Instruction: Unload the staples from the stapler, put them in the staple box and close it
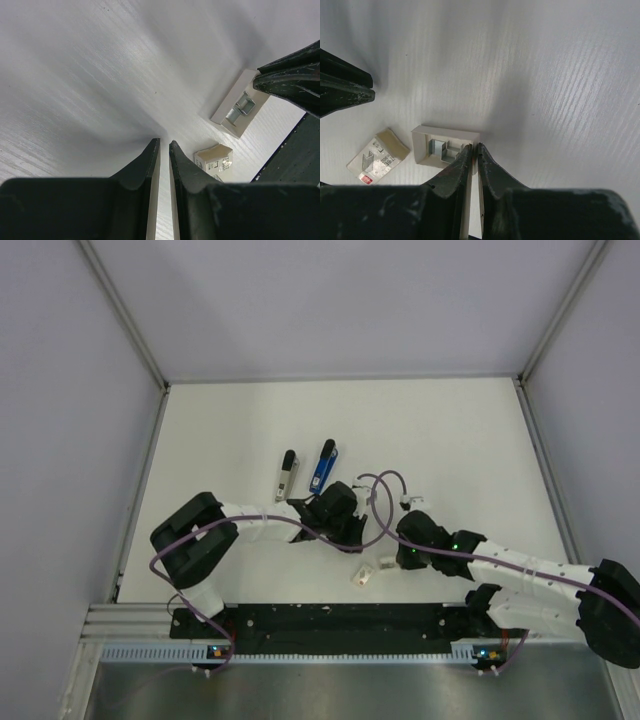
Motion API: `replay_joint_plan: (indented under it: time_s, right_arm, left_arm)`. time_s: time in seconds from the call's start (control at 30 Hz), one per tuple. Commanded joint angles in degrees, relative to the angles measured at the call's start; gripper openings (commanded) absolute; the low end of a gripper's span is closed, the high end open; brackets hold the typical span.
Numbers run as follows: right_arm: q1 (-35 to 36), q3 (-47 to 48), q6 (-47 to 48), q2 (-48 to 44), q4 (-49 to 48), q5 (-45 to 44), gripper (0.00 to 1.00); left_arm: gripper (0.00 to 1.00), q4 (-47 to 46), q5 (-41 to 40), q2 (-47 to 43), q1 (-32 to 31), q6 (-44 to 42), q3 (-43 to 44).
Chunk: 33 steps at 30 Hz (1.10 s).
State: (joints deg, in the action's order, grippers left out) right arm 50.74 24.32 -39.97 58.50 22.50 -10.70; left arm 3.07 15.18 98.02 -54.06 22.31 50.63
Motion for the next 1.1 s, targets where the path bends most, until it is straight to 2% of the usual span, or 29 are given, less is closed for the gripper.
replay_joint_plan:
  time_s: [0.0,0.47,0.57,0.73,1.07]
  right_arm:
    - [0.7,0.5,-0.8,-0.2,-0.4,-1.1,0.09]
    - [0.7,-0.2,-3.5,-0.8,2.4,-2.1,0.09]
    - [0.8,-0.5,-4.1,-2.0,3.3,-2.5,0.09]
    - [0.8,-1.2,-5.8,-4.7,6.1,-2.7,0.09]
    - [0.9,-2.5,-9.2,-11.4,12.4,-4.0,0.09]
  left_arm:
    - [0.18,-1.6,-0.5,-1.6,0.0,-0.1,0.1]
    - [0.22,-2.2,3.6,-12.2,-1.9,2.8,-11.0]
    - [0.22,-2.5,4.0,-11.9,-4.4,3.5,-11.7]
    - [0.23,-9.1,5.4,-8.7,-6.7,6.3,-12.3]
    - [0.22,-11.9,5.4,-3.5,-10.8,8.5,-8.6]
